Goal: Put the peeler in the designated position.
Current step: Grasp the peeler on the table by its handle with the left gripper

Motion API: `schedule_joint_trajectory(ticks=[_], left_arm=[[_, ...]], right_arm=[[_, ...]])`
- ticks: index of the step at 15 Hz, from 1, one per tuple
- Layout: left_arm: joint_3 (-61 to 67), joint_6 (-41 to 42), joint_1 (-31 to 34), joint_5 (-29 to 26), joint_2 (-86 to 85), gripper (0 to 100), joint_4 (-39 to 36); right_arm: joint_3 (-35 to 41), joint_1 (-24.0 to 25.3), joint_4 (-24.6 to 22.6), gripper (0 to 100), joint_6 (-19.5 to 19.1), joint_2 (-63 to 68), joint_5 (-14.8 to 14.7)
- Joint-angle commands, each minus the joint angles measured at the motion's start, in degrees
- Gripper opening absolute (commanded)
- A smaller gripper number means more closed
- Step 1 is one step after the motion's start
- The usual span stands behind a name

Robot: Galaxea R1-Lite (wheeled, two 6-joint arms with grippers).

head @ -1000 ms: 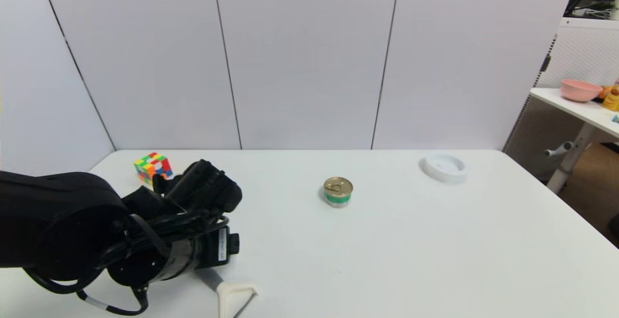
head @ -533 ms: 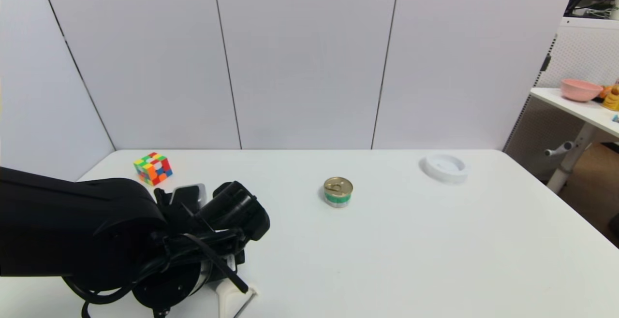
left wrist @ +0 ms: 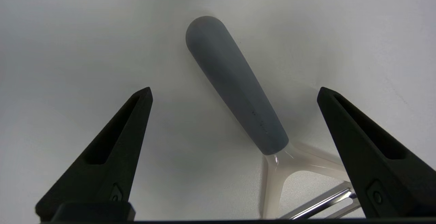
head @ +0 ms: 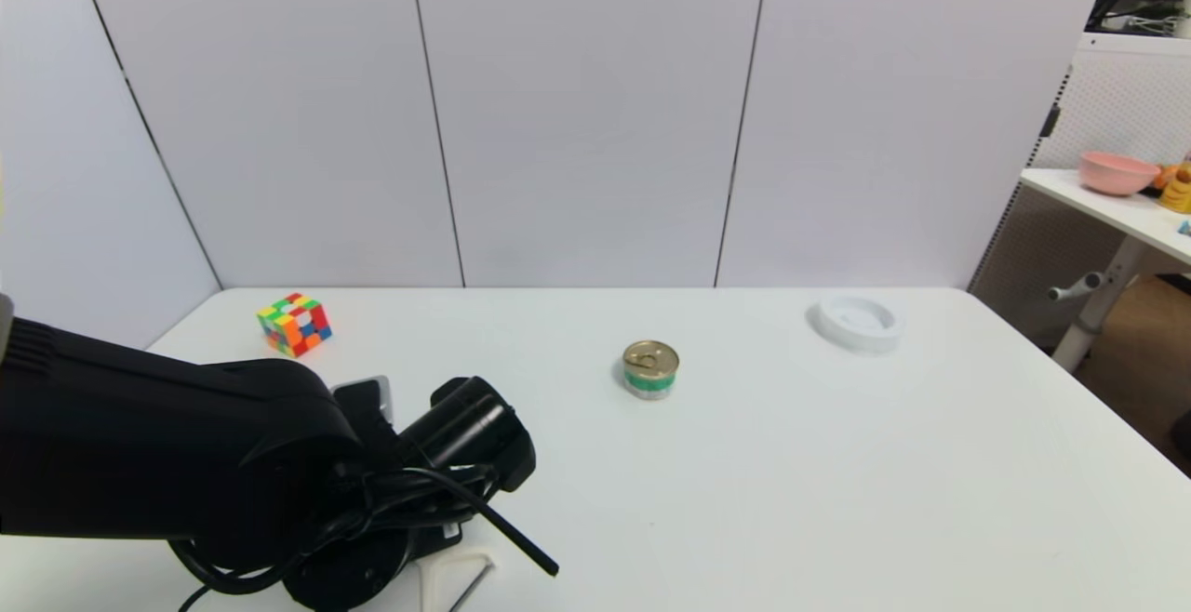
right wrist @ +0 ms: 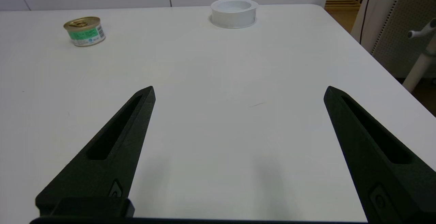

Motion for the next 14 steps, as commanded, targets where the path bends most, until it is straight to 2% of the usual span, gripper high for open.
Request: schedule_joint_trajectory(ticks=[1,14], left_arm=[[-0.06,-0.50,0.08,0.67,1.00,100,-0.08],[-0.06,-6.92,0.17,1.55,2.41,100,-3.68]], right_arm=[[0.09,-0.02,0.00,100,0.01,0.07,-0.01],[0.09,0.06,0.00,100,0.01,0.07,-0.01]])
